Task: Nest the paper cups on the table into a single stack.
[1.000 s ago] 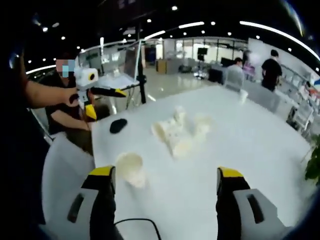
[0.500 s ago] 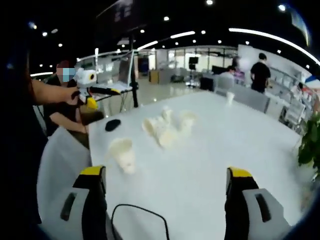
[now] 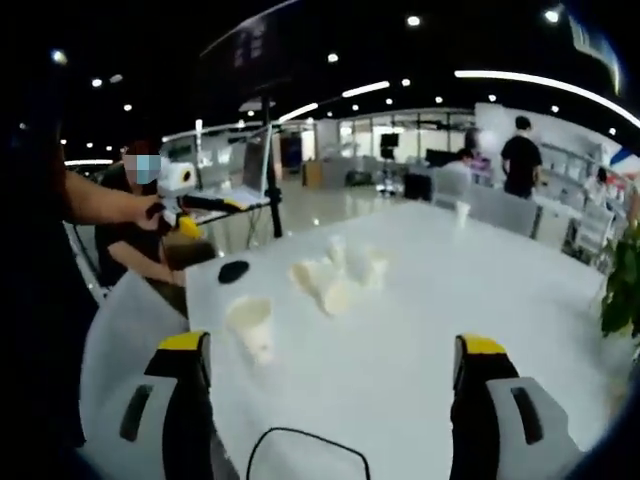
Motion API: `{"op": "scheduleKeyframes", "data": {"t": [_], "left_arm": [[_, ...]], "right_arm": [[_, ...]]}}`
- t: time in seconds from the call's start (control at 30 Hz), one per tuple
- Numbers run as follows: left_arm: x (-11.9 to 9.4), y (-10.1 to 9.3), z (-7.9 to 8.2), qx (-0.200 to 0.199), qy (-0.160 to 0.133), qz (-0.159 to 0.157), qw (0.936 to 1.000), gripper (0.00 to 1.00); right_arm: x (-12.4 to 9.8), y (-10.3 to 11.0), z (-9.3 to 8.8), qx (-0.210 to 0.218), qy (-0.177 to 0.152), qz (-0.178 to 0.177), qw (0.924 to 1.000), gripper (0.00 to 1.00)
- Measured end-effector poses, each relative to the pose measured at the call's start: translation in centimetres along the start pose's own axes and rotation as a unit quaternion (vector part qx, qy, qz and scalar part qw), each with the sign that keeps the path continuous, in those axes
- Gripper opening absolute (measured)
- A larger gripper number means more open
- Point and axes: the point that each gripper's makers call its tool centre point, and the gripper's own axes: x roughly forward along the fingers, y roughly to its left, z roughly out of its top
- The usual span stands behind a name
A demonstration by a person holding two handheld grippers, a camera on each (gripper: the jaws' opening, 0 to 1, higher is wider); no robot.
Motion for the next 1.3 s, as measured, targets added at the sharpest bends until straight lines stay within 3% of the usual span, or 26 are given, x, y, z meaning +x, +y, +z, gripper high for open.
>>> {"op": "scheduleKeyframes", "data": {"t": [0.1, 0.4, 0.63, 1.07, 1.13, 1.3], "left_arm": [[0.6, 0.7, -0.9, -0.008, 0.025, -0.009, 0.9996, 0.99], [2.7, 1.4, 1.3, 0.026, 0.028, -0.039, 0.9985, 0.99], [5.1, 0.9, 1.7, 0.063, 0.070, -0.077, 0.9926, 0.99], [8.8, -0.4, 2.3, 0.132, 0.125, -0.138, 0.9735, 0.99], [9.5, -0.5, 2.1, 0.166, 0.140, -0.146, 0.9652, 0.99], [10.8, -1.0, 2.6, 0.185, 0.150, -0.163, 0.9576, 0.99]], "right_arm": [[0.9, 0.0, -0.4, 0.012, 0.006, -0.008, 0.9999, 1.00], [1.6, 0.6, -1.7, 0.020, 0.023, -0.007, 0.9995, 1.00], [1.2, 0.6, -2.3, 0.025, 0.025, -0.009, 0.9993, 1.00], [0.6, 1.2, -3.5, 0.036, 0.028, -0.008, 0.9989, 1.00], [0.5, 1.5, -3.9, 0.040, 0.029, -0.009, 0.9987, 1.00], [0.5, 1.9, -4.4, 0.045, 0.030, -0.007, 0.9985, 1.00]]}}
